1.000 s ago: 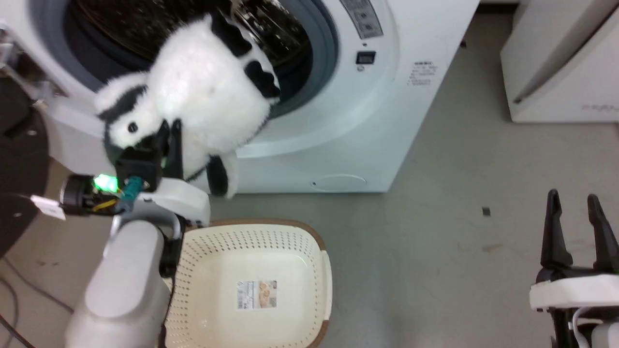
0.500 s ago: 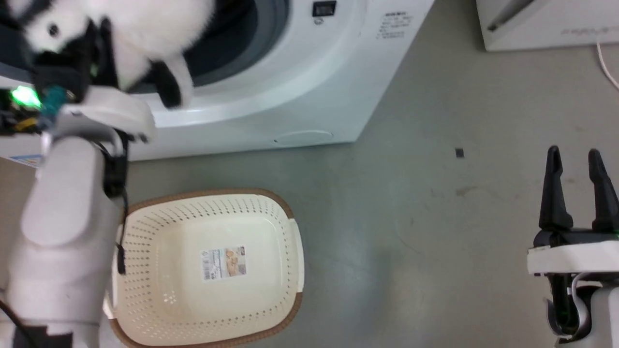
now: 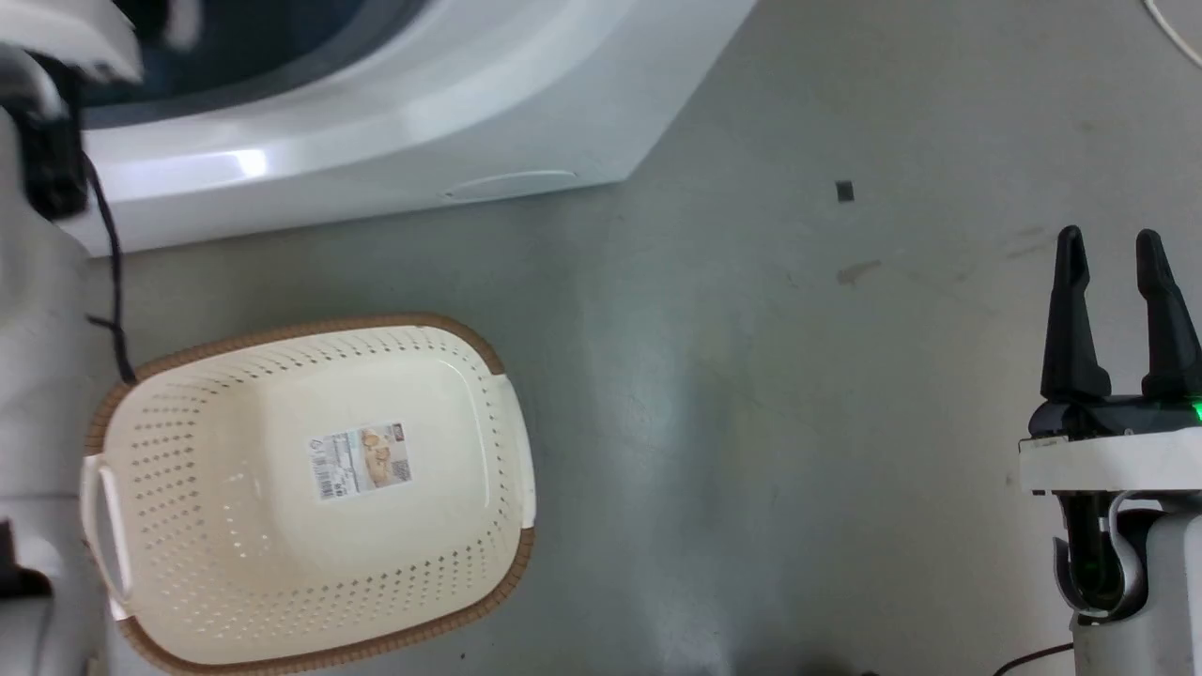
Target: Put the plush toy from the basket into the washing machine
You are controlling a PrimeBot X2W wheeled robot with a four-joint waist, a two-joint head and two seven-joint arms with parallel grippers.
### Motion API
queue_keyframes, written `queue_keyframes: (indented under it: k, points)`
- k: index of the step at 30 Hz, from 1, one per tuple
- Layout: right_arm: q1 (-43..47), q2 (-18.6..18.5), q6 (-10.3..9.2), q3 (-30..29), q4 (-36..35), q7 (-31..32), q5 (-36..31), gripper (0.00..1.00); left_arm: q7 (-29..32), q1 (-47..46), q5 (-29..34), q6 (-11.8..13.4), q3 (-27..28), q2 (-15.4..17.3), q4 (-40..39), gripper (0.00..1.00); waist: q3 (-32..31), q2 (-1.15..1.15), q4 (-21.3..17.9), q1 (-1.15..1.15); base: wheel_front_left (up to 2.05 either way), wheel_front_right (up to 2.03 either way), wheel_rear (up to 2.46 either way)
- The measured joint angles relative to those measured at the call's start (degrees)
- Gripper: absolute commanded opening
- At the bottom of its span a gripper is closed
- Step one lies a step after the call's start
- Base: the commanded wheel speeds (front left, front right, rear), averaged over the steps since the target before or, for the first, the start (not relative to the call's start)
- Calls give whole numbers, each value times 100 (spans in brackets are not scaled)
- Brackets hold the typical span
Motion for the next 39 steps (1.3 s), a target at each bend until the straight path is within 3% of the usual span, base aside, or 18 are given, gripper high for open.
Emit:
queue_keyframes:
  k: [15,16,17,32,39]
  points:
    - [-203,0,0,131,-13,0,122,100,0,-1151,135,-55,69,461,569,0,604,0,-323,0,0,0,0]
    - [-220,0,0,131,-13,0,122,100,-1,-1165,176,-33,48,465,522,67,631,0,-327,0,0,0,0]
    - [-233,0,0,135,-13,0,121,100,-1,-1191,183,-35,48,460,530,100,650,0,-327,0,0,0,0]
    - [-272,0,0,152,33,0,33,100,-9,-1213,32,-146,36,297,978,100,434,0,-184,-1,0,0,0]
    - [-252,0,0,181,82,0,-12,100,-9,-717,-113,-159,201,141,920,100,120,0,-94,-1,0,0,0]
